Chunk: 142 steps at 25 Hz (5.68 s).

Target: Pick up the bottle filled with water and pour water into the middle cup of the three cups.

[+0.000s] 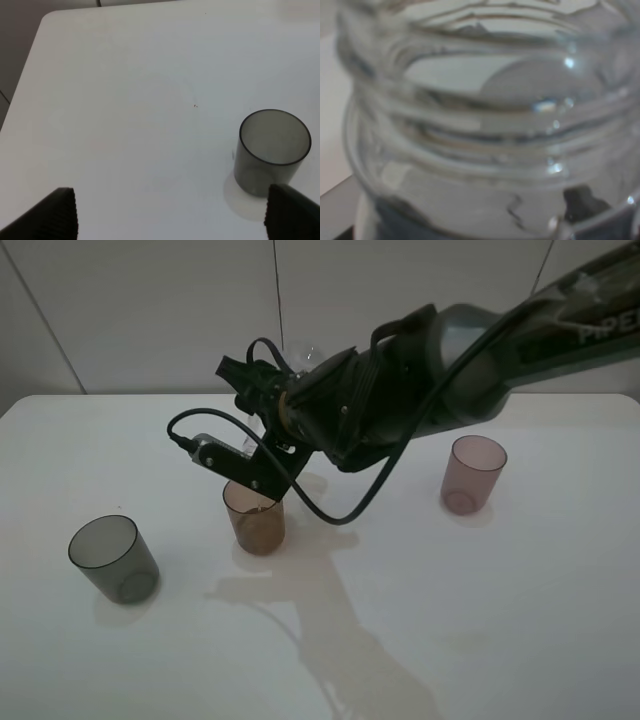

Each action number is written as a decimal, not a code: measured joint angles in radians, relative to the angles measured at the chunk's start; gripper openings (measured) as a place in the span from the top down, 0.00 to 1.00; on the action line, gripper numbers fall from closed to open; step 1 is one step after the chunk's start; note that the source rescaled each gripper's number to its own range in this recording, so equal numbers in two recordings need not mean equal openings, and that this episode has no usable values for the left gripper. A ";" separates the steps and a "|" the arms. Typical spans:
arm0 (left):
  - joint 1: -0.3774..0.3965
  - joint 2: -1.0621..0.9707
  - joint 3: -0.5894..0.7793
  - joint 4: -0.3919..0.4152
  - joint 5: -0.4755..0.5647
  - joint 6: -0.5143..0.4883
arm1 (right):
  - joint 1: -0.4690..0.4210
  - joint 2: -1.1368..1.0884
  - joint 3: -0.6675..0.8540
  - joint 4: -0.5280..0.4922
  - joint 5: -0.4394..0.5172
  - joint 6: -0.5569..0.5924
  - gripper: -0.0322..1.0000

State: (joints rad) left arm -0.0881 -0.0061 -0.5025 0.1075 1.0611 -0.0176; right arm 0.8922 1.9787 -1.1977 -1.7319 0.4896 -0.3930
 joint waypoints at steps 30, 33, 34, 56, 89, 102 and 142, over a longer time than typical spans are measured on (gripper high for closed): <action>0.000 0.000 0.000 0.000 0.000 0.000 | -0.014 -0.108 0.000 0.338 -0.152 0.155 0.93; 0.000 0.000 0.000 0.000 0.000 0.000 | -0.061 -0.129 0.000 0.568 -0.235 0.165 0.93; 0.000 0.000 0.000 0.000 0.000 0.000 | -0.086 -0.131 0.000 0.665 -0.259 0.167 0.93; 0.000 0.000 0.000 0.000 0.000 0.000 | -0.321 -0.056 0.298 1.732 -1.057 0.173 0.93; 0.000 0.000 0.000 0.000 0.000 0.000 | -0.321 0.106 0.300 1.763 -1.053 0.245 0.93; 0.000 0.000 0.000 0.000 0.000 0.000 | -0.321 0.106 0.300 1.763 -1.040 0.245 0.71; 0.000 0.000 0.000 0.000 0.000 0.000 | -0.599 -0.514 0.301 1.938 -0.039 0.417 0.17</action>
State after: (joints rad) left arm -0.0881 -0.0061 -0.5025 0.1075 1.0611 -0.0176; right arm 0.2929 1.4649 -0.8963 0.2058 0.4507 0.0238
